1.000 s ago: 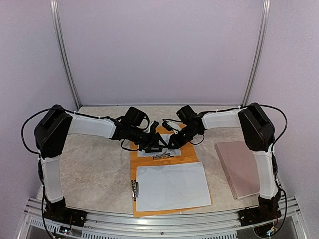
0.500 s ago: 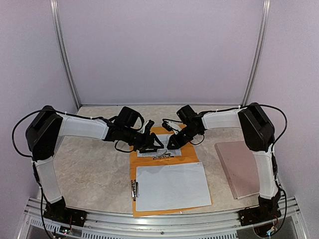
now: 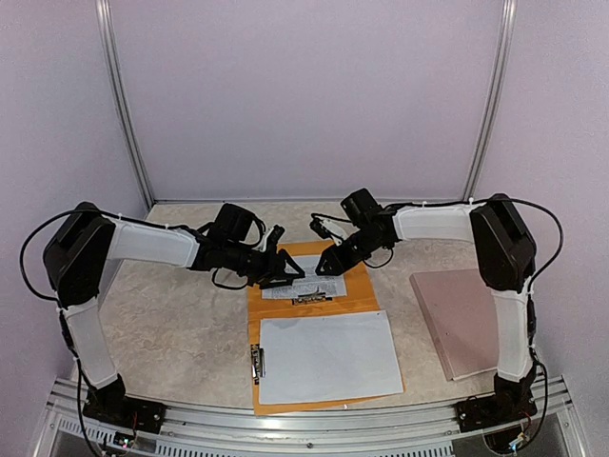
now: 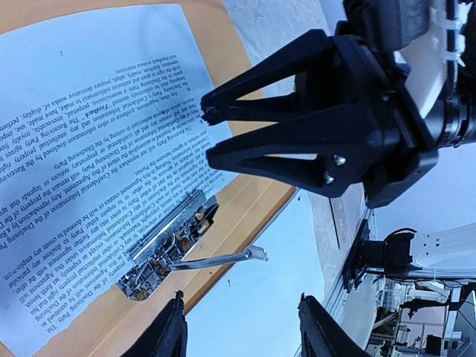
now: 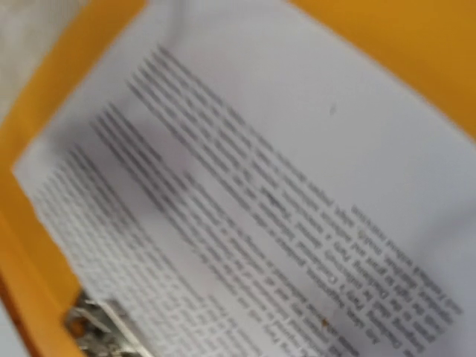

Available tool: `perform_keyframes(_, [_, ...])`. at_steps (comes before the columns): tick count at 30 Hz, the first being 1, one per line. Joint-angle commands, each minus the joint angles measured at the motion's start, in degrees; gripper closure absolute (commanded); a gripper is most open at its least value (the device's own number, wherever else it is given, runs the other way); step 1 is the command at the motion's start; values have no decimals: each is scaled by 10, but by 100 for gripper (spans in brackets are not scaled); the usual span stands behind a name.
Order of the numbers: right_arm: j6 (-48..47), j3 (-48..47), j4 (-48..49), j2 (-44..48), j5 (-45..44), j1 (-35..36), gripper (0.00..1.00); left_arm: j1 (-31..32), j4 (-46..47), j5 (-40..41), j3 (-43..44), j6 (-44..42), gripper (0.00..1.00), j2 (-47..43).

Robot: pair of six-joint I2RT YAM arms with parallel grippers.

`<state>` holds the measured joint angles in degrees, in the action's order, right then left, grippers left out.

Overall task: Put the files into the folder
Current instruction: Close the spring clip on the folder with some files.

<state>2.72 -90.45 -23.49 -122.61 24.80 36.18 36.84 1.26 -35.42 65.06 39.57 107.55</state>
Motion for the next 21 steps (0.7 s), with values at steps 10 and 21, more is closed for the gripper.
perform_keyframes(10, [60,63,-19,134,-42,23,57,-22,33,-1,-15,14,51,-16])
perform_keyframes(21, [103,103,-14,144,-75,88,56,-42,35,33,-38,46,50,-22])
